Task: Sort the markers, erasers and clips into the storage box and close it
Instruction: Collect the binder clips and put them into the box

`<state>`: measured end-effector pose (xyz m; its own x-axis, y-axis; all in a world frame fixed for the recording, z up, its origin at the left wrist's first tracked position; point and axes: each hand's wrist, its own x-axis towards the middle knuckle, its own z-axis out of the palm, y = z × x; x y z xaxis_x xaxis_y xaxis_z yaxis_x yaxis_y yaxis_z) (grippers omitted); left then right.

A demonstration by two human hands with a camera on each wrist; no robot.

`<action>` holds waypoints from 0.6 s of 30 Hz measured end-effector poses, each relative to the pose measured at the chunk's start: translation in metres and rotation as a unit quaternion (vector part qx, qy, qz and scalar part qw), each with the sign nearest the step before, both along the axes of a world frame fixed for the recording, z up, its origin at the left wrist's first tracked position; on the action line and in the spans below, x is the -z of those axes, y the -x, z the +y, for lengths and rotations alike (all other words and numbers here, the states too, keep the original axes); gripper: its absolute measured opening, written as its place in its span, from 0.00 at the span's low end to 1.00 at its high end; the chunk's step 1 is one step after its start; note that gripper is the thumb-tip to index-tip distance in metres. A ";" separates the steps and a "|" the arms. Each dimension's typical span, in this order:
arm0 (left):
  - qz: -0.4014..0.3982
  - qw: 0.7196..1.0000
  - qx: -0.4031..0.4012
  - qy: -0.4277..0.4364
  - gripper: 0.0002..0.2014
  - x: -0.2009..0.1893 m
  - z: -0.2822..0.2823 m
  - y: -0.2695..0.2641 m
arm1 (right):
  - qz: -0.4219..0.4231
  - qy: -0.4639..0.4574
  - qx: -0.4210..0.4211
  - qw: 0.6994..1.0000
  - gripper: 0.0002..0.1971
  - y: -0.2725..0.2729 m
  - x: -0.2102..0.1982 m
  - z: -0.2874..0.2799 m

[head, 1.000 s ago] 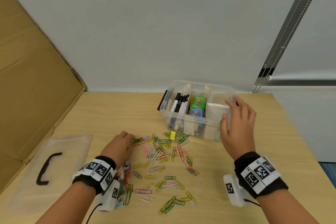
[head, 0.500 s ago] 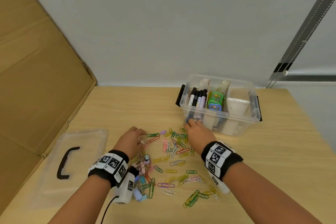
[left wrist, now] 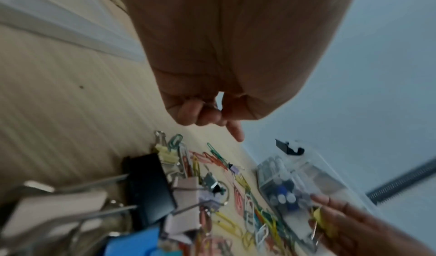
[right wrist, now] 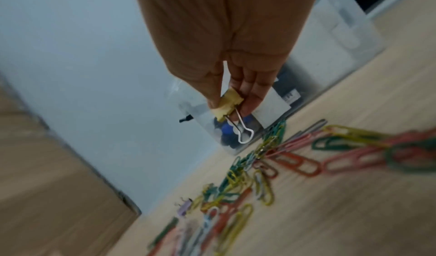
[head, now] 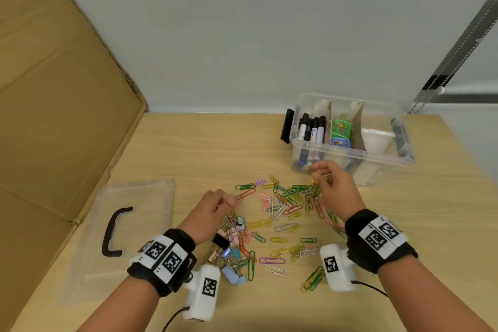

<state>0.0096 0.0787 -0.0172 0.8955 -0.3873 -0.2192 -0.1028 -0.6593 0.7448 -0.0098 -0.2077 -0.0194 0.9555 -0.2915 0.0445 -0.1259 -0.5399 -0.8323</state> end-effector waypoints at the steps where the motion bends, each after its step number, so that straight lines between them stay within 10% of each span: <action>1: -0.004 1.000 0.010 -0.008 0.12 0.001 -0.002 0.001 | 0.005 -0.043 0.012 0.999 0.09 0.001 -0.001 0.001; 5: -0.042 0.993 0.087 -0.070 0.04 0.006 -0.006 0.001 | 0.060 -0.335 0.076 0.937 0.13 0.000 -0.005 0.016; 8: -0.052 0.984 0.131 -0.112 0.13 0.009 -0.009 -0.001 | 0.095 -0.381 0.104 0.914 0.15 -0.008 -0.005 0.031; 13: -0.058 0.981 0.136 -0.124 0.09 0.015 -0.010 -0.001 | 0.115 -0.066 -0.072 0.989 0.10 -0.033 -0.006 0.058; 18: -0.063 0.989 0.105 -0.088 0.08 0.011 -0.006 -0.002 | 0.148 0.316 -0.223 0.910 0.12 -0.058 0.007 0.082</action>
<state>0.0113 0.0727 -0.0286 0.8244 -0.5327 -0.1914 -0.3357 -0.7324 0.5924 0.0477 -0.1260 -0.0262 0.9697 0.1230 -0.2111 0.0548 -0.9515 -0.3028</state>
